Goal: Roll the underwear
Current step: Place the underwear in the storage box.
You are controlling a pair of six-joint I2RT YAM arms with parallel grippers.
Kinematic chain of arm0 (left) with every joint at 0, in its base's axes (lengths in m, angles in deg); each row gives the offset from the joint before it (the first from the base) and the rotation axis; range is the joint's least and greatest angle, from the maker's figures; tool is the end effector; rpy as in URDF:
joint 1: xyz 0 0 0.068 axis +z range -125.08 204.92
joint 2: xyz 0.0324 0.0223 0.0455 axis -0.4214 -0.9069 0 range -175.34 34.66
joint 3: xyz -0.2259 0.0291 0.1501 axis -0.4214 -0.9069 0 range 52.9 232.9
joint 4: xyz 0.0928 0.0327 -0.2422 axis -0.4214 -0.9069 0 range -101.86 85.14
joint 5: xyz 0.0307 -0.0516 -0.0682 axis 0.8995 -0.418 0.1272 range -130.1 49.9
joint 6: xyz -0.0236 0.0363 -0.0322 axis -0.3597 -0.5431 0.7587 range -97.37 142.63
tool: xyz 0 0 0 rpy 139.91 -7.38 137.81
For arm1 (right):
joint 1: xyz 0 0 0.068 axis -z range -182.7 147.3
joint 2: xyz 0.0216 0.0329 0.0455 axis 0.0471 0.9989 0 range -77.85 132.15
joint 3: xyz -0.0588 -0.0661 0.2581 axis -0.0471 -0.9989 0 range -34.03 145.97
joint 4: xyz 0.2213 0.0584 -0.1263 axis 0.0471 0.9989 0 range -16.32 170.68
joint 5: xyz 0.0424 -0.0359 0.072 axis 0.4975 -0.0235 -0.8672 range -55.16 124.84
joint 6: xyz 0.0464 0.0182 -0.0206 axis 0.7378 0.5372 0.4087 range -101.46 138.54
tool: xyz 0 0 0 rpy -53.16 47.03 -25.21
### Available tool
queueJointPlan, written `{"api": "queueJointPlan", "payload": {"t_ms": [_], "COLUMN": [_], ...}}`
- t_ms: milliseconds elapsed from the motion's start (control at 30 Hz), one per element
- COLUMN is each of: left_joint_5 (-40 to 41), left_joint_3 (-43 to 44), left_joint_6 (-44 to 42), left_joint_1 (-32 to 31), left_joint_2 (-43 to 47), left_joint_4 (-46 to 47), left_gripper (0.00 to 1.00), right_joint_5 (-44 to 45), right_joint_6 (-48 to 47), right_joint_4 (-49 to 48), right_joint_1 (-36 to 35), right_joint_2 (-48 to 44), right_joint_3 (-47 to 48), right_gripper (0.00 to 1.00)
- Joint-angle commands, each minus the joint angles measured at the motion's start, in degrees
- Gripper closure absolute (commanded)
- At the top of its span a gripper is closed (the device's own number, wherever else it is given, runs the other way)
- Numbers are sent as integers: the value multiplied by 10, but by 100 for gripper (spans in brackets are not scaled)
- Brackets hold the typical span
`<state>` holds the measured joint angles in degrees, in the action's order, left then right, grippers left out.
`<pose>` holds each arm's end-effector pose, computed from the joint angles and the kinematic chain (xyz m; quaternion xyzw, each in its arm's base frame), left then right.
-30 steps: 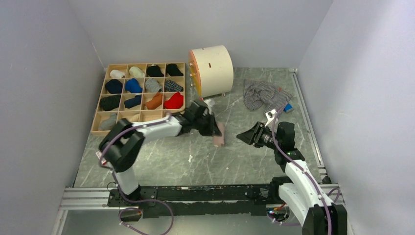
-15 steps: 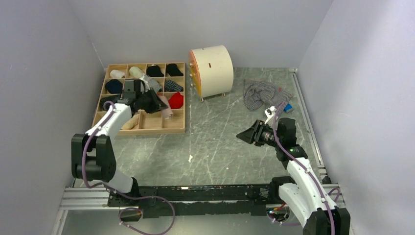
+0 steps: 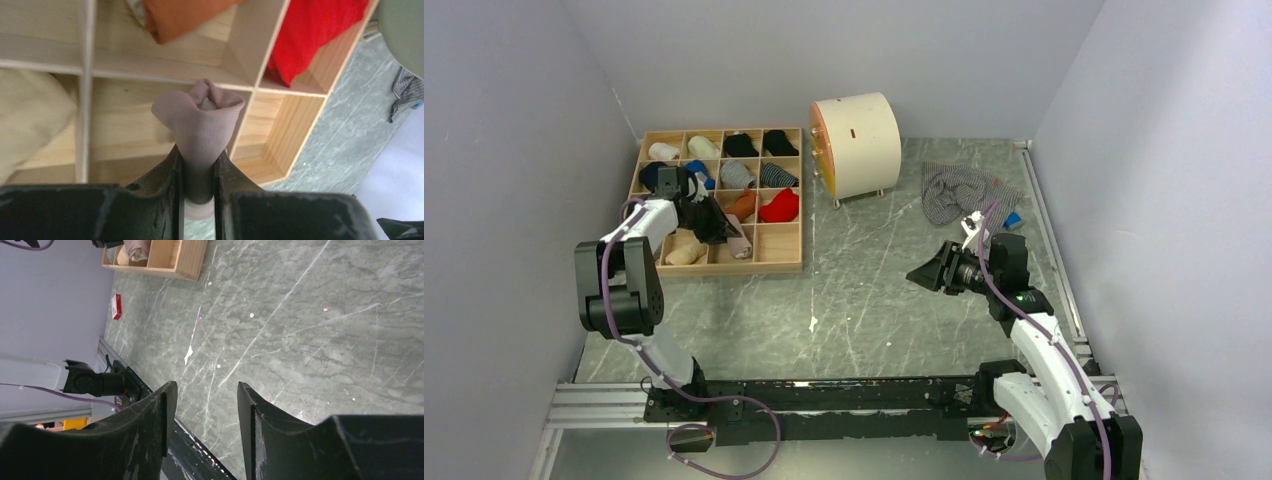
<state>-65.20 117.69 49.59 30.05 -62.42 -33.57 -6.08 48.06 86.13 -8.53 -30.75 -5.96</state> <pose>0.3432 0.0156 0.2024 -0.2088 0.9232 -0.2529 0.2002 0.1742 0.0412 0.2310 0.0005 0.8350 0.4296 0.3438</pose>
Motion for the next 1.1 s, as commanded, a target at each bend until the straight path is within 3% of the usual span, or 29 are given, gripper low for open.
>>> {"api": "queueJointPlan", "payload": {"t_ms": [0, 367, 533, 600, 667, 700, 1067], "left_joint_5": [9, -11, 18, 36, 46, 51, 64], "left_joint_3": [26, -64, -39, -34, -26, -21, 29], "left_joint_6": [-17, 97, 102, 103, 102, 102, 94], "left_joint_1": [12, 10, 6, 6, 6, 6, 6], "left_joint_2": [-26, -36, -59, -64, -64, -63, -16], "left_joint_4": [-16, 57, 18, 7, -4, -8, -68], "left_gripper": [95, 95, 93, 85, 64, 59, 30], "right_joint_5": [2, 17, 22, 27, 40, 47, 128], "right_joint_6": [-11, -4, 1, -3, -12, -18, -55], "right_joint_4": [-1, -8, -10, -8, 5, 11, 43], "right_joint_1": [-3, -7, -10, -12, -11, -12, -12], "right_joint_2": [2, 18, 20, 20, 24, 26, 58], "right_joint_3": [25, 38, 45, 49, 61, 67, 156], "right_gripper": [49, 48, 48, 48, 48, 48, 46]}}
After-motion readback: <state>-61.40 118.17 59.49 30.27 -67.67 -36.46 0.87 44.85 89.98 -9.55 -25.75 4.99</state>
